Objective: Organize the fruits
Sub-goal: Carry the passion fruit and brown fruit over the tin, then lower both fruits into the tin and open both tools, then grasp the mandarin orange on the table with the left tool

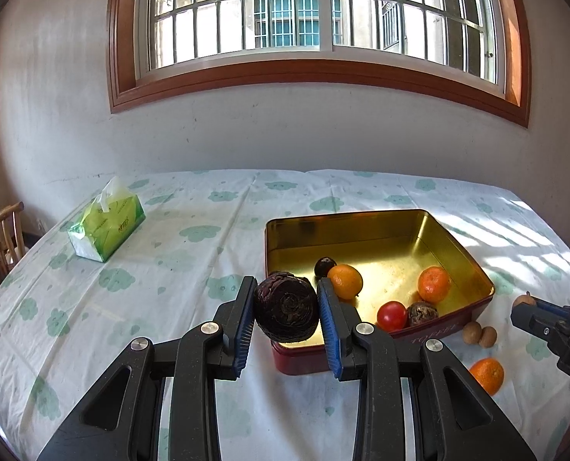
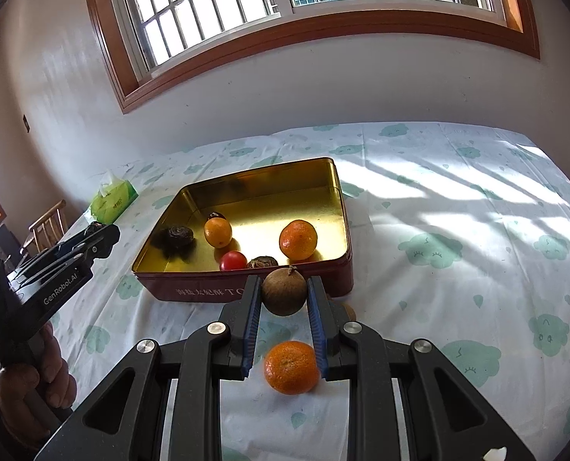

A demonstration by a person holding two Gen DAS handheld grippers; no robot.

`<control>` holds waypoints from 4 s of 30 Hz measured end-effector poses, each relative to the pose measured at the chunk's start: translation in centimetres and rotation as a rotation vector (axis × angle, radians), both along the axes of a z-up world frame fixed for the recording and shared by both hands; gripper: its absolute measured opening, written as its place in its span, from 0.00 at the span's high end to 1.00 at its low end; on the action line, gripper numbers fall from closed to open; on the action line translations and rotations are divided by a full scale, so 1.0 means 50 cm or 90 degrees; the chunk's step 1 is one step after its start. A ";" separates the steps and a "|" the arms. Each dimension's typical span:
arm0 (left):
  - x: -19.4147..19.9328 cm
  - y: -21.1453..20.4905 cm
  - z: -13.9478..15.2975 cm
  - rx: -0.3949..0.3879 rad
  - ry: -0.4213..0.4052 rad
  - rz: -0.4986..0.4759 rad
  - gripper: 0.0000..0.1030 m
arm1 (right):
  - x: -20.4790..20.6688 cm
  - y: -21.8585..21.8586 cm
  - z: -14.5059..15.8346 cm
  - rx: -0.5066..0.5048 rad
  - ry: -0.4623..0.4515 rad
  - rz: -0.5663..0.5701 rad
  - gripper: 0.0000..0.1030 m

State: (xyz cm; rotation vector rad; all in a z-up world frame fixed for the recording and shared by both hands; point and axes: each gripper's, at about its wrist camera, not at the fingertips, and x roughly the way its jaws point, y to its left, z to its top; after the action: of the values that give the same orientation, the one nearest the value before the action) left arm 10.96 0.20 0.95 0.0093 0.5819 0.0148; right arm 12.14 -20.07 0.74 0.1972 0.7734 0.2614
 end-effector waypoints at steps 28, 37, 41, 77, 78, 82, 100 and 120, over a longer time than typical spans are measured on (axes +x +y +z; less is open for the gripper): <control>0.121 -0.009 -0.027 0.015 0.024 0.006 0.68 | 0.137 0.022 -0.019 -0.010 0.011 0.011 0.78; 0.142 -0.011 -0.041 0.016 0.034 0.003 0.68 | 0.152 0.025 -0.028 -0.012 0.016 0.016 0.78; 0.147 -0.013 -0.044 0.018 0.036 0.001 0.68 | 0.157 0.026 -0.031 -0.011 0.018 0.018 0.78; 0.178 -0.013 -0.071 0.016 0.050 -0.009 0.51 | 0.191 0.026 -0.055 0.001 0.023 0.022 0.76; 0.178 -0.013 -0.070 0.016 0.047 -0.008 0.48 | 0.191 0.025 -0.055 0.004 0.021 0.022 0.76; 0.174 -0.014 -0.066 0.022 0.031 -0.006 0.34 | 0.185 0.021 -0.051 0.015 0.009 0.023 0.72; 0.110 -0.037 -0.023 0.030 0.006 -0.018 0.33 | 0.075 -0.082 -0.024 0.044 -0.012 -0.021 0.57; -0.029 -0.296 -0.108 0.003 0.162 -0.287 0.42 | -0.023 -0.231 -0.121 0.049 0.057 -0.082 0.49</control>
State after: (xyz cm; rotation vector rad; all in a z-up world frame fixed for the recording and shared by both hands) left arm 9.53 -14.59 -4.46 0.1490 0.8234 -0.4281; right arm 11.00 -31.60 -5.30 0.3313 0.8365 0.1613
